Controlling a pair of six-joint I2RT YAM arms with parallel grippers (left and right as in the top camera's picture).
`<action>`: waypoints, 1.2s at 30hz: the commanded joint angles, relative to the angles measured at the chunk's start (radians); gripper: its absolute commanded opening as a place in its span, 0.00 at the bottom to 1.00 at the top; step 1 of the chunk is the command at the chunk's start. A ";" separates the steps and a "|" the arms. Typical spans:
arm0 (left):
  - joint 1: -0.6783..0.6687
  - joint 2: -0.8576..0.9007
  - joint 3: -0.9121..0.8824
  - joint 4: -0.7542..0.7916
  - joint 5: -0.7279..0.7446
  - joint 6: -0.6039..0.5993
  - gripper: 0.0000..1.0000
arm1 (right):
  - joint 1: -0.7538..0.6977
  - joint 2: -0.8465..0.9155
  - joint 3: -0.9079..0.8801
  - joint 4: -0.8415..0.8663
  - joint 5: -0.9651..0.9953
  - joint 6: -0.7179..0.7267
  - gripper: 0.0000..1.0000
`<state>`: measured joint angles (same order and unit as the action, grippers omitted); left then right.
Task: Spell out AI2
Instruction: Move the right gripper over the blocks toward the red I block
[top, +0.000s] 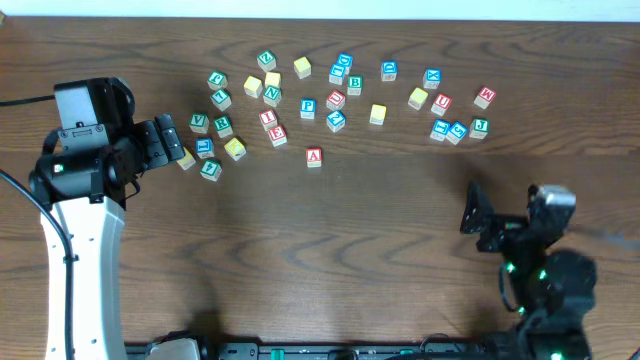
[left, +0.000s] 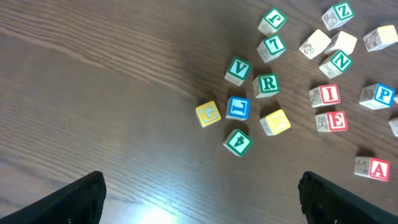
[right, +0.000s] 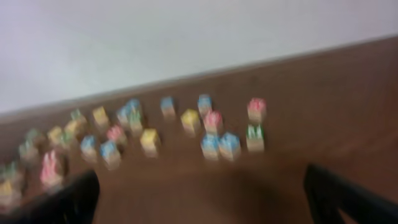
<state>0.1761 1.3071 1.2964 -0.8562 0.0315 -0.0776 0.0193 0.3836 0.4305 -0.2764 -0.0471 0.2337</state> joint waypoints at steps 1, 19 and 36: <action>0.004 0.006 0.003 -0.003 0.010 0.006 0.98 | 0.006 0.187 0.195 -0.090 -0.046 -0.064 0.99; 0.004 0.006 0.003 -0.003 0.010 0.006 0.98 | 0.006 0.852 0.869 -0.607 -0.139 -0.230 0.99; 0.004 0.006 0.003 -0.003 0.010 0.006 0.98 | 0.138 0.998 0.934 -0.543 -0.235 -0.204 0.98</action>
<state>0.1761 1.3075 1.2964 -0.8574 0.0395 -0.0776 0.0967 1.3148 1.3006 -0.8173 -0.2886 0.0219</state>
